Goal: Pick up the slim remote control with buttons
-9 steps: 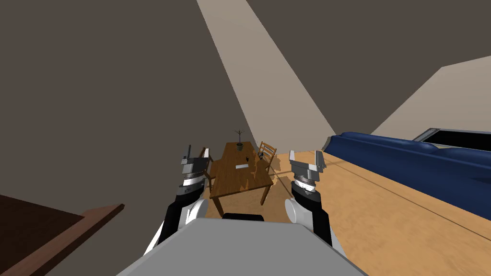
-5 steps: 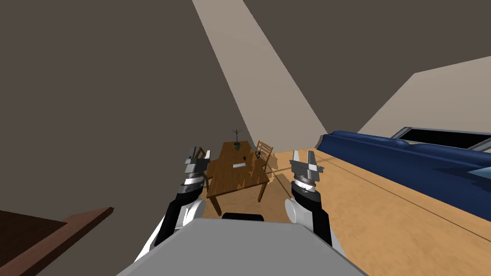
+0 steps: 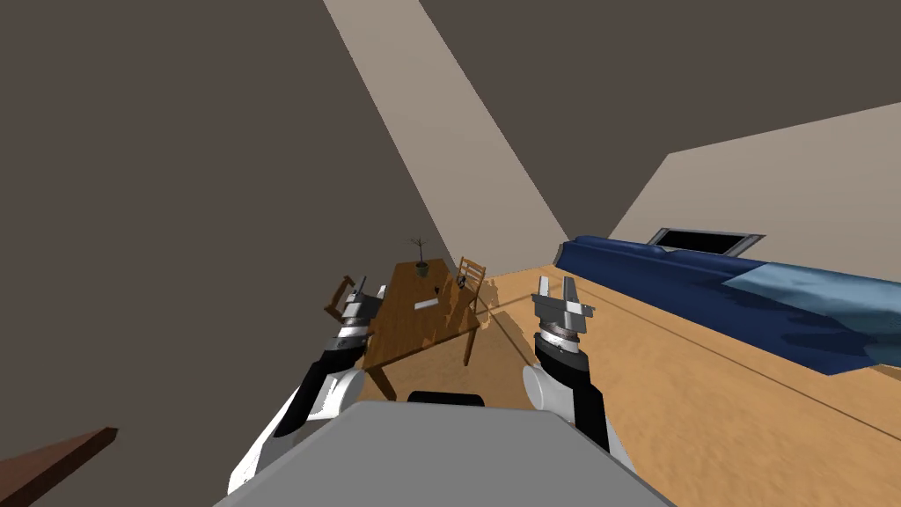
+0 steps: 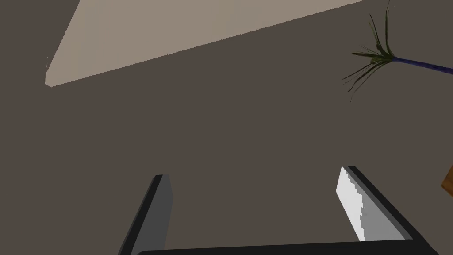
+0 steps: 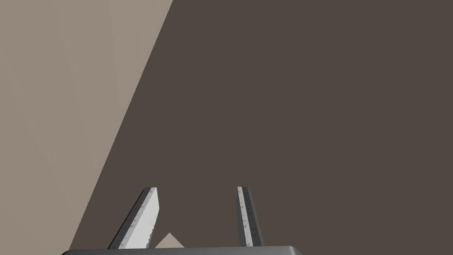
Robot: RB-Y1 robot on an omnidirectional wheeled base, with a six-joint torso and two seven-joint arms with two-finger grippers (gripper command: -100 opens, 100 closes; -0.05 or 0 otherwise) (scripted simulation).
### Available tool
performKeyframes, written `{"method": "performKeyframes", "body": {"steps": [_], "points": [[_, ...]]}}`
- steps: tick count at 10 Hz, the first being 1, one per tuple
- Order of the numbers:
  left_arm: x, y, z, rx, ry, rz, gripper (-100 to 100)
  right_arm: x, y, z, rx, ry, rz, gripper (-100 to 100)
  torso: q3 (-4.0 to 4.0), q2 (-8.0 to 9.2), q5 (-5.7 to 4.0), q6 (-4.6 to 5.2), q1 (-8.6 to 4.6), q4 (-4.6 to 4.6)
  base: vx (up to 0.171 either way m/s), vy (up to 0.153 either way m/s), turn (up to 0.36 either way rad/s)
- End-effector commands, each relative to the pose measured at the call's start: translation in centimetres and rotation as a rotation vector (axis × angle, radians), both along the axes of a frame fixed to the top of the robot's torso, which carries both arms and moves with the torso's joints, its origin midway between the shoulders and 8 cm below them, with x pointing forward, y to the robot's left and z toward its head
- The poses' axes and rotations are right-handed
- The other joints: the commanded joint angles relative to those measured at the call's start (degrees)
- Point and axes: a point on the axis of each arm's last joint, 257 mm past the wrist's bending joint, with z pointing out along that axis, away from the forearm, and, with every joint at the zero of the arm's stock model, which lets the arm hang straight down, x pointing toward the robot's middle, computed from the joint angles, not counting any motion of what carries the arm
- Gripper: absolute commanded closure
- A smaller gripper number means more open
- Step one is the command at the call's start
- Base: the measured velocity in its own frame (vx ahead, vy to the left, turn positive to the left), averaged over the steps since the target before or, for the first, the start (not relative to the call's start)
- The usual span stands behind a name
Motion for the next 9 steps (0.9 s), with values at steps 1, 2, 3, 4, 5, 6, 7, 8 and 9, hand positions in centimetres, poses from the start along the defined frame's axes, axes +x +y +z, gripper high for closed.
{"method": "performKeyframes", "body": {"steps": [1, 2, 3, 4, 5, 6, 7, 8, 9], "points": [[1.2, 1.1, -3.0, -0.016, 0.091, -0.004, -100, 0.0, 0.0, 0.0, 0.0, 0.0, 0.0, 0, 0.0, 0.0, 0.0, 0.0, 0.0, 0.0, 0.012, -0.071, -0.31], [1.2, 1.1, -3.2, -0.016, 0.095, -0.003, -100, 0.0, 0.0, 0.0, 0.0, 0.0, 0.0, 0, -0.03, -0.05, 0.0, 0.01, -0.01, -0.01, 0.007, -0.043, -0.091], [1.9, 2.4, -5.2, -0.026, 0.155, -0.001, -100, 0.0, 0.0, 0.0, 0.0, 0.0, 0.0, 0, -0.02, -0.04, 0.01, -0.04, 0.06, -0.01, 0.012, -0.044, -0.195], [2.3, 3.7, -6.6, -0.035, 0.201, 0.001, -100, 0.0, 0.0, 0.0, 0.0, 0.0, 0.0, 0, -0.03, -0.04, 0.02, -0.01, 0.08, -0.01, 0.02, -0.052, -0.37], [2.4, 4.0, -7.8, -0.039, 0.228, 0.007, -100, 0.0, 0.0, 0.0, 0.0, 0.0, 0.0, 0, -0.05, -0.08, 0.02, 0.01, 0.08, -0.02, 0.02, -0.026, -0.153], [2.7, 5.7, -9.9, -0.053, 0.288, 0.017, -100, 0.0, 0.0, 0.0, 0.0, 0.0, 0.0, 0, -0.05, -0.08, 0.03, -0.04, 0.15, -0.02, 0.03, -0.028, -0.214], [2.8, 5.8, -10.4, -0.054, 0.301, 0.019, -100, 0.0, 0.0, 0.0, 0.0, 0.0, 0.0, 0, -0.06, -0.09, 0.03, -0.02, 0.16, -0.02, 0.023, -0.019, -0.14], [3.0, 7.3, -12.0, -0.069, 0.356, 0.026, -100, 0.0, 0.0, 0.0, 0.0, 0.0, 0.0, 0, -0.06, -0.09, 0.04, -0.03, 0.18, -0.02, 0.025, -0.028, -0.287], [2.9, 7.7, -13.0, -0.072, 0.377, 0.035, -100, 0.0, 0.0, 0.0, 0.0, 0.0, 0.0, 0, -0.06, -0.1, 0.03, 0.0, 0.16, -0.02, 0.026, -0.017, -0.159]]}}
